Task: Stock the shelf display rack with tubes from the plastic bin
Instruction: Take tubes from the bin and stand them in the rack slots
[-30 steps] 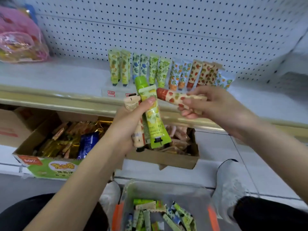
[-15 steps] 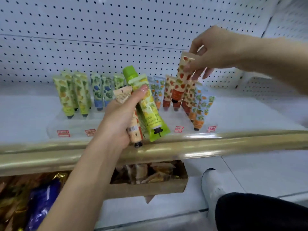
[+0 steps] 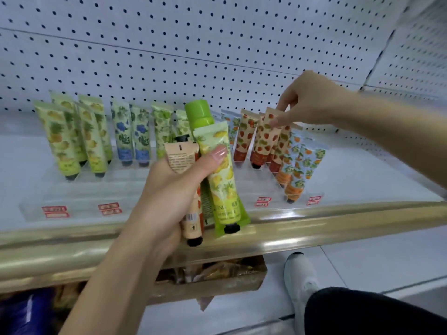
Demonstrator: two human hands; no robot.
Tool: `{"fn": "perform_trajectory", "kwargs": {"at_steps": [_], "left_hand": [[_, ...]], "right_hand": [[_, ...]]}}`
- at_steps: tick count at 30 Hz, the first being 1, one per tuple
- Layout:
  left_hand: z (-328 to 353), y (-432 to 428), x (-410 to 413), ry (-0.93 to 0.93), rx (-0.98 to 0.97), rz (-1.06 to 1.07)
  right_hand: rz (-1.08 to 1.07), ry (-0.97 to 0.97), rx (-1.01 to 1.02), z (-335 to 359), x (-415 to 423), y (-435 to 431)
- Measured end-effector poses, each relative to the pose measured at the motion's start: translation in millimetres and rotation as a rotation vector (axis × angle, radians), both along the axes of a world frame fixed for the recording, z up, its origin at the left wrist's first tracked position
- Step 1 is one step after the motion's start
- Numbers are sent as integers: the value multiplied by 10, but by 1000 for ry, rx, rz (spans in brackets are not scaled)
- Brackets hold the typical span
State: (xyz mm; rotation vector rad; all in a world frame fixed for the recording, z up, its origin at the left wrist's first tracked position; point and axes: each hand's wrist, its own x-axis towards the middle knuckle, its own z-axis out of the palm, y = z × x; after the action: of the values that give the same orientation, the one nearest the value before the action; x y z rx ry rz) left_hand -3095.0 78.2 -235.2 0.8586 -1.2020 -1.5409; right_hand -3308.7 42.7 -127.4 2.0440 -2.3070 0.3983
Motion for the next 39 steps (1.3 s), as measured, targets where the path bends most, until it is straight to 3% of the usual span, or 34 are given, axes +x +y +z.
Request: {"fn": "perform_trajectory", "kwargs": {"at_steps": [25,29,33,39], "left_hand": [[-28,23,43,16,37,-13],[-34,53,33,15,32,-40],[-31,113,-3,2,25,-86],[-39,228,-111,-41,23,-140]], "right_hand": [[-3,26,66,-21,4,21],[52,-176,-26,178,96,246],[248,-522,99,180,371,576],[275,-601,222,3,503,648]]}}
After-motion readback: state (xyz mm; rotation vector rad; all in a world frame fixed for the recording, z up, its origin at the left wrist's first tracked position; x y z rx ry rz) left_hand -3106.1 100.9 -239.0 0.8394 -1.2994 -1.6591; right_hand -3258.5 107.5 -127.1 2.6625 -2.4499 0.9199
